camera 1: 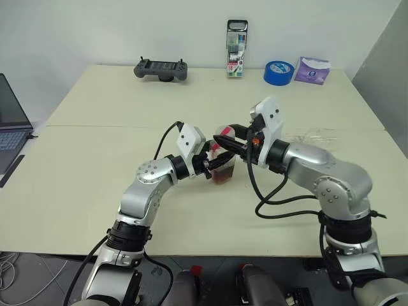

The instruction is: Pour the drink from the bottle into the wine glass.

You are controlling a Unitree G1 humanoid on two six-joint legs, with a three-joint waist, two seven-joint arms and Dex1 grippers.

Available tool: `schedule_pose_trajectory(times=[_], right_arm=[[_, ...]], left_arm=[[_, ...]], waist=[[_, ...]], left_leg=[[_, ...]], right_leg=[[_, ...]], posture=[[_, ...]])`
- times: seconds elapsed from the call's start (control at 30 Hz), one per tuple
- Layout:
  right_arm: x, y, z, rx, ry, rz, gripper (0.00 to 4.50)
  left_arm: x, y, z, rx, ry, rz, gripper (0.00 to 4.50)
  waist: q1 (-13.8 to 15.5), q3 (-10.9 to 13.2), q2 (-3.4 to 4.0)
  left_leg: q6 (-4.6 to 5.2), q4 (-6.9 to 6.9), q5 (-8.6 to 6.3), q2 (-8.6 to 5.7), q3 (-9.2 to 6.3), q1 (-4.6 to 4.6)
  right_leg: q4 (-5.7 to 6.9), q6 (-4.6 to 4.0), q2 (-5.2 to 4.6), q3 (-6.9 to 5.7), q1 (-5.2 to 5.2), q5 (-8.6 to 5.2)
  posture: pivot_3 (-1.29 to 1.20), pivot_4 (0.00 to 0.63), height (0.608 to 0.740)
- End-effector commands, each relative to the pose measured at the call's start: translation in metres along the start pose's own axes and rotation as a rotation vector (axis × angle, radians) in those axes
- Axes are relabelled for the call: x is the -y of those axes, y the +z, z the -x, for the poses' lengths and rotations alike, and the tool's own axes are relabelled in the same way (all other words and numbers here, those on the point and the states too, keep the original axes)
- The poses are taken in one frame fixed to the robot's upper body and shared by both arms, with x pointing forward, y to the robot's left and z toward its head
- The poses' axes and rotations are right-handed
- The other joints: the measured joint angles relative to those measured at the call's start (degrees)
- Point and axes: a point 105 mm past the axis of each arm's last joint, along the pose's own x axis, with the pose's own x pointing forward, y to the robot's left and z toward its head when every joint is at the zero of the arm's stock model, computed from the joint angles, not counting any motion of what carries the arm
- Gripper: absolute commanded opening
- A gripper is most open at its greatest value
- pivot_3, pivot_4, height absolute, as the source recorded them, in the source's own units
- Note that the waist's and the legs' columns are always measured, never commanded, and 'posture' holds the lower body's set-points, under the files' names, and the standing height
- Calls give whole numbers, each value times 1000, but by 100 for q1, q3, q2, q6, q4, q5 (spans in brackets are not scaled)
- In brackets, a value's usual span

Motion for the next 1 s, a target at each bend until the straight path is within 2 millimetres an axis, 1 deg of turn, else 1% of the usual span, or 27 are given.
schedule_pose_trajectory(times=[0.03,0.1,0.23,0.4,0.47,0.57,0.63,0.7,0.73,0.77,0.8,0.87,0.9,1.0], right_arm=[[-2,40,19,118,24,101,1874],[-6,44,25,121,60,122,1874],[-9,53,34,158,107,101,1874],[-3,50,38,132,91,128,1767],[6,51,37,117,48,174,1752],[11,56,35,127,20,190,1742],[28,54,42,131,-75,165,1742],[68,40,61,122,-303,114,1742],[82,33,71,116,-392,95,1742],[98,19,87,111,-515,67,1741],[109,6,101,113,-606,28,1741],[120,-23,128,113,-777,-42,1741],[121,-36,138,94,-837,-45,1741],[117,-85,161,11,-1023,-49,1740]], left_arm=[[1,9,1,25,-13,-26,1895],[1,10,0,25,-16,-27,1895],[3,10,-1,27,-25,-25,1894],[5,9,-1,23,-35,-20,1887],[5,8,-2,22,-37,-18,1887],[5,8,-3,22,-38,-18,1887],[4,9,-3,24,-35,-20,1887],[3,10,-3,28,-32,-21,1887],[3,11,-3,29,-32,-21,1887],[3,11,-3,32,-35,-22,1887],[3,11,-4,36,-38,-24,1887],[3,13,-6,47,-42,-27,1887],[3,14,-7,52,-45,-28,1887],[5,18,-13,68,-68,-27,1887]], waist=[[2,0,0],[1,0,0],[1,0,0],[3,0,0],[3,0,0],[3,0,0],[5,0,0],[14,-1,-2],[40,-4,-6],[77,-5,-9],[125,-5,-9],[149,-5,-8],[149,-5,-6],[145,-6,-5]], left_leg=[[0,0,0,0,-1,0],[0,0,0,0,2,0],[1,0,0,1,1,0],[1,-1,-1,1,1,0],[1,-1,-1,0,1,-1],[1,-1,-1,0,6,0],[1,-1,-1,1,5,1],[1,-1,0,1,1,-2],[1,0,0,1,0,-2],[1,2,0,-1,-1,-5],[1,3,0,-5,1,-9],[0,4,0,-11,5,-11],[0,5,0,-11,10,-9],[0,3,0,-9,17,-5]], right_leg=[[0,0,0,0,0,0],[0,0,0,0,0,0],[0,0,0,0,0,0],[0,0,2,-3,0,0],[0,0,2,-3,0,0],[0,0,2,-2,0,0],[0,0,2,-2,0,0],[0,0,1,-1,0,0],[-2,0,0,1,1,0],[-6,0,-1,-2,6,0],[-7,0,-2,-4,6,0],[-2,0,-2,5,0,0],[0,0,-2,10,-2,0],[2,0,-3,14,-4,0]], posture=[[0,150,740],[0,150,740],[0,150,740],[0,150,740],[0,150,740],[0,150,740],[0,150,740],[0,150,740],[0,150,740],[0,150,740],[0,150,740],[0,150,740],[0,150,740],[0,150,740]])
